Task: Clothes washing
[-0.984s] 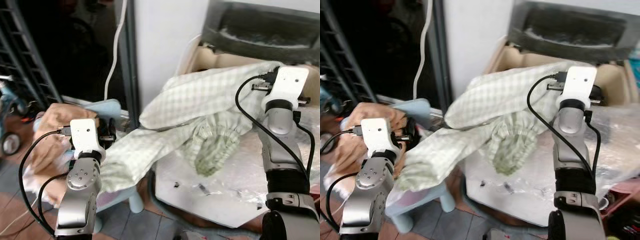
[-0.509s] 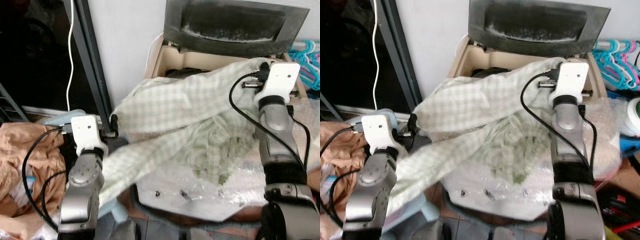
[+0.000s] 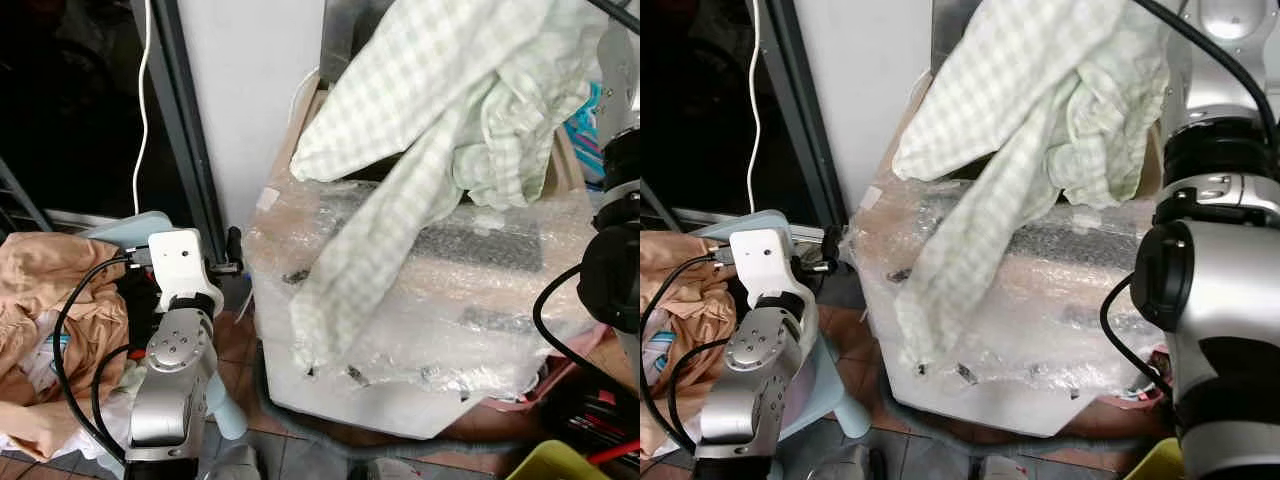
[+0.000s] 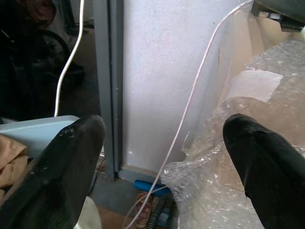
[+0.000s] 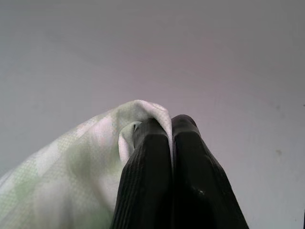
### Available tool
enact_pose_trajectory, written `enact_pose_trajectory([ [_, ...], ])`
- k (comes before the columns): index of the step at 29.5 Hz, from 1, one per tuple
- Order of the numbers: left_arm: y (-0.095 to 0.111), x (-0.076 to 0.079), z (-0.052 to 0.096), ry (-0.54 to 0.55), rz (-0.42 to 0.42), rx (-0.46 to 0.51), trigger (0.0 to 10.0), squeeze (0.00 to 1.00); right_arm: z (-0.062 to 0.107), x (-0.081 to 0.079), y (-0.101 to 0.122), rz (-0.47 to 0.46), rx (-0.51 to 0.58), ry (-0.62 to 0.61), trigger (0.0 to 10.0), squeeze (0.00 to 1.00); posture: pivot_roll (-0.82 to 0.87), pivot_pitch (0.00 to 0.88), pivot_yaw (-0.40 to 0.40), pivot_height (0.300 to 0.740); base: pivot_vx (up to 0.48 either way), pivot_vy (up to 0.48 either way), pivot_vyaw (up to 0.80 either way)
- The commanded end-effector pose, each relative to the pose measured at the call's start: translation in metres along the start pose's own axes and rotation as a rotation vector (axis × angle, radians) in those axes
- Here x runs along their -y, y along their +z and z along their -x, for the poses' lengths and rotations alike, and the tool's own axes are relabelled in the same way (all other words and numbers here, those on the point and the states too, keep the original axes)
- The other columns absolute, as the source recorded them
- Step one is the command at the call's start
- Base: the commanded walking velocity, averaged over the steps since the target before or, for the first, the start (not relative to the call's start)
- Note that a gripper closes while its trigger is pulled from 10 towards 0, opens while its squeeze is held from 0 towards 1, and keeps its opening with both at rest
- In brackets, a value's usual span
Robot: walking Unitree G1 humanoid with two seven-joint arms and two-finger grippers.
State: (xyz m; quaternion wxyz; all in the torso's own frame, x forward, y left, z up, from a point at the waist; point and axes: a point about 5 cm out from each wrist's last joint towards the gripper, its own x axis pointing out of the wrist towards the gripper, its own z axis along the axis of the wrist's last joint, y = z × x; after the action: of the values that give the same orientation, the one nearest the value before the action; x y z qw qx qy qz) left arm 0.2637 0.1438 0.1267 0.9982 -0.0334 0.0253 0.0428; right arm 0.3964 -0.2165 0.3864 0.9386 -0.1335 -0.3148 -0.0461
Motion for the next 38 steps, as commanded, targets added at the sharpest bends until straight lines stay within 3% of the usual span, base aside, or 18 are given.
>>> enact_pose_trajectory([
  [1, 0.001, 0.002, 0.000, -0.001, -0.004, 0.008, 10.0, 0.00, 0.020, -0.023, -0.043, -0.014, -0.156, 0.125, 10.0, 0.00, 0.02, 0.000, -0.038, 0.740, 0.000, 0.000, 0.00],
  [2, 0.001, 0.002, 0.000, -0.001, -0.004, 0.008, 10.0, 0.00, 0.020, -0.023, -0.043, -0.014, -0.156, 0.125, 10.0, 0.00, 0.02, 0.000, -0.038, 0.740, 0.000, 0.000, 0.00],
  [4, 0.001, 0.002, 0.001, 0.000, -0.005, 0.007, 10.0, 0.00, 0.039, -0.042, -0.072, -0.006, -0.274, 0.241, 10.0, 0.00, 0.01, 0.000, -0.034, 0.740, 0.000, 0.000, 0.00],
  [5, 0.001, 0.002, 0.001, 0.000, -0.005, 0.007, 10.0, 0.00, 0.039, -0.042, -0.072, -0.006, -0.274, 0.241, 10.0, 0.00, 0.01, 0.000, -0.034, 0.740, 0.000, 0.000, 0.00],
  [6, 0.000, 0.002, 0.001, -0.001, -0.005, 0.005, 10.0, 0.00, 0.057, -0.054, -0.095, -0.037, -0.369, 0.331, 10.0, 0.00, 0.01, 0.000, -0.032, 0.740, 0.000, 0.000, 0.00],
  [7, 0.000, 0.002, 0.001, -0.001, -0.006, 0.004, 10.0, 0.00, 0.064, -0.058, -0.102, -0.056, -0.402, 0.366, 10.0, 0.00, 0.01, 0.000, -0.032, 0.740, 0.000, 0.000, 0.00],
  [8, 0.000, 0.002, 0.001, -0.002, -0.006, 0.003, 10.0, 0.00, 0.071, -0.061, -0.108, -0.056, -0.426, 0.399, 10.0, 0.63, 0.00, 0.000, -0.028, 0.740, 0.000, 0.000, 0.00],
  [9, 0.000, 0.002, 0.000, -0.005, -0.006, 0.002, 10.0, 0.00, 0.083, -0.064, -0.120, -0.055, -0.492, 0.458, 10.0, 1.00, 0.00, 0.000, -0.026, 0.740, 0.000, 0.000, 0.00],
  [10, 0.000, 0.003, 0.000, -0.010, -0.007, 0.000, 10.0, 0.00, 0.094, -0.065, -0.129, -0.051, -0.553, 0.520, 10.0, 1.00, -0.01, 0.000, -0.026, 0.740, 0.000, 0.000, 0.00],
  [14, 0.000, 0.005, 0.000, -0.014, -0.006, -0.001, 10.0, 0.00, 0.097, -0.059, -0.129, -0.061, -0.536, 0.543, 10.0, 1.00, -0.01, 0.000, -0.033, 0.740, 0.000, 0.000, 0.00],
  [17, -0.002, 0.004, 0.003, -0.008, -0.003, -0.007, 10.0, 0.00, 0.085, -0.045, -0.109, -0.218, -0.390, 0.465, 10.0, 1.00, 0.00, 0.000, -0.041, 0.740, 0.000, 0.000, 0.00],
  [19, -0.003, 0.003, 0.004, -0.003, -0.003, -0.011, 10.0, 0.00, 0.087, -0.042, -0.107, -0.252, -0.378, 0.476, 10.0, 1.00, 0.00, 0.000, -0.042, 0.740, 0.000, 0.000, 0.00],
  [22, -0.005, 0.001, 0.008, 0.003, -0.004, -0.018, 10.0, 0.00, 0.103, -0.031, -0.108, -0.339, -0.361, 0.457, 10.0, 1.00, 0.01, 0.000, -0.046, 0.740, 0.000, 0.000, 0.00],
  [23, -0.005, 0.000, 0.010, 0.005, -0.006, -0.021, 10.0, 0.00, 0.118, -0.027, -0.113, -0.366, -0.373, 0.416, 10.0, 1.00, 0.01, 0.000, -0.046, 0.740, 0.000, 0.000, 0.00],
  [26, -0.006, -0.001, 0.009, 0.004, -0.008, -0.025, 10.0, 0.00, 0.161, -0.037, -0.125, -0.375, -0.434, 0.445, 10.0, 1.00, 0.00, 0.000, -0.041, 0.740, 0.000, 0.000, 0.00],
  [32, -0.006, 0.000, 0.007, -0.013, -0.020, -0.030, 10.0, 0.00, 0.202, -0.061, -0.119, -0.413, -0.469, 0.621, 10.0, 1.00, -0.01, 0.000, -0.029, 0.740, 0.000, 0.000, 0.00],
  [35, -0.006, 0.003, 0.006, -0.023, -0.013, -0.028, 10.0, 0.00, 0.213, -0.072, -0.115, -0.406, -0.484, 0.691, 10.0, 1.00, -0.01, 0.000, -0.027, 0.740, 0.000, 0.000, 0.00],
  [38, -0.005, 0.004, 0.006, -0.027, -0.009, -0.023, 10.0, 0.00, 0.212, -0.079, -0.114, -0.372, -0.482, 0.704, 10.0, 1.00, 0.00, 0.000, -0.033, 0.740, 0.000, 0.000, 0.00],
])
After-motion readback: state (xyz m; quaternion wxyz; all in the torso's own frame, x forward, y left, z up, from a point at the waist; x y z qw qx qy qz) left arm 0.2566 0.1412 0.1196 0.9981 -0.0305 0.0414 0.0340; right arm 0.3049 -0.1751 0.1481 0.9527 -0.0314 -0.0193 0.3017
